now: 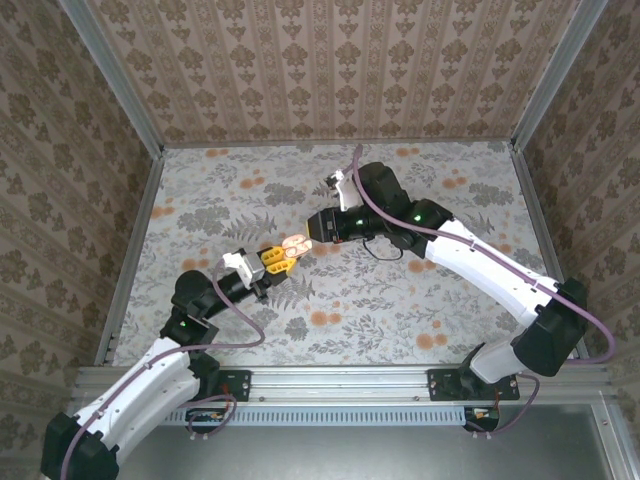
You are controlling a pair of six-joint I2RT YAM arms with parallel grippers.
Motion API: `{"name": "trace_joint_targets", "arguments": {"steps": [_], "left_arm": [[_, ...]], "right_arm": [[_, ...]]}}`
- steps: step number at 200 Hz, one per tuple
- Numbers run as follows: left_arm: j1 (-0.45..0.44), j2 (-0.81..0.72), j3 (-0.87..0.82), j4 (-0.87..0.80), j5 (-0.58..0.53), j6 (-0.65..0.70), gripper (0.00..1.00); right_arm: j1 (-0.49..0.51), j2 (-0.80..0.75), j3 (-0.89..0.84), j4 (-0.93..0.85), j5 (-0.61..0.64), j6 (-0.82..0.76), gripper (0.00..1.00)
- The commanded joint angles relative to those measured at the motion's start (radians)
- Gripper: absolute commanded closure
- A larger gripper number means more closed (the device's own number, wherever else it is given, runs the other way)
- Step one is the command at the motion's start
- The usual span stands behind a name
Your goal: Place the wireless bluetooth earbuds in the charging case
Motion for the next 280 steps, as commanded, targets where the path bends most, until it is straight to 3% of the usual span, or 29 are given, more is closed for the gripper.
{"name": "trace_joint_targets", "arguments": {"steps": [1, 280], "left_arm": [[-0.001, -0.005, 0.039, 0.041, 0.002, -0.011, 1.00], [0.001, -0.008, 0.020, 0.042, -0.047, -0.014, 1.00]], "right_arm": [[-0.001, -0.021, -0.027, 0.003, -0.027, 0.029, 0.64], [0.098, -0.097, -0.086, -0.078, 0.108, 0.044, 0.63]]}}
